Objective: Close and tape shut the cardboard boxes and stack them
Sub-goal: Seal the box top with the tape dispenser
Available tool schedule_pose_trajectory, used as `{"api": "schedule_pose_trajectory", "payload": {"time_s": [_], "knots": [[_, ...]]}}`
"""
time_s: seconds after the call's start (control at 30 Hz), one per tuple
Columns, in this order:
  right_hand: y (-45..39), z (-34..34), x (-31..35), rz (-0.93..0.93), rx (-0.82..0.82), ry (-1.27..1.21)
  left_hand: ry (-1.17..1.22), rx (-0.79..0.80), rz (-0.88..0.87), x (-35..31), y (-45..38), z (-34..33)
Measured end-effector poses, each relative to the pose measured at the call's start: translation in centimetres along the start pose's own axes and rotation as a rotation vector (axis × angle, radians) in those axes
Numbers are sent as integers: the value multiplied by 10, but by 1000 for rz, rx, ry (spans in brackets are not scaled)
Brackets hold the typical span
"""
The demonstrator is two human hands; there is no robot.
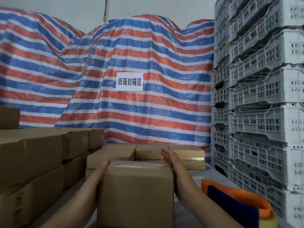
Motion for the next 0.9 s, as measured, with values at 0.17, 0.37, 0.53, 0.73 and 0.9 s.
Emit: {"api": "schedule_pose_trajectory", "payload": {"time_s": [0.17,0.37,0.53,0.73,0.9], "knots": [[4,3,0,-36,-46,165,-99,18,179,18,5,-6],[-6,31,-35,-368,-373,-224,-202,-85,356,7,-15,-19],[-20,44,-29,-266,-328,-192,-314,-89,261,-18,-37,-36],[-21,52,-55,-328,-247,-136,-127,164,466,49,-23,-50],[-20,60,-51,-334,-302,-201,-279,320,375,46,-14,-59]]}}
Point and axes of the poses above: each hand's wrist, its own y-axis away from the middle knuckle, its own z-axis out of the back of the hand, x = y × z, the point moved 10 cm from there along -y, towards the middle knuckle, and after that the axes turned 3 degrees about z, right-handed, at the moved point
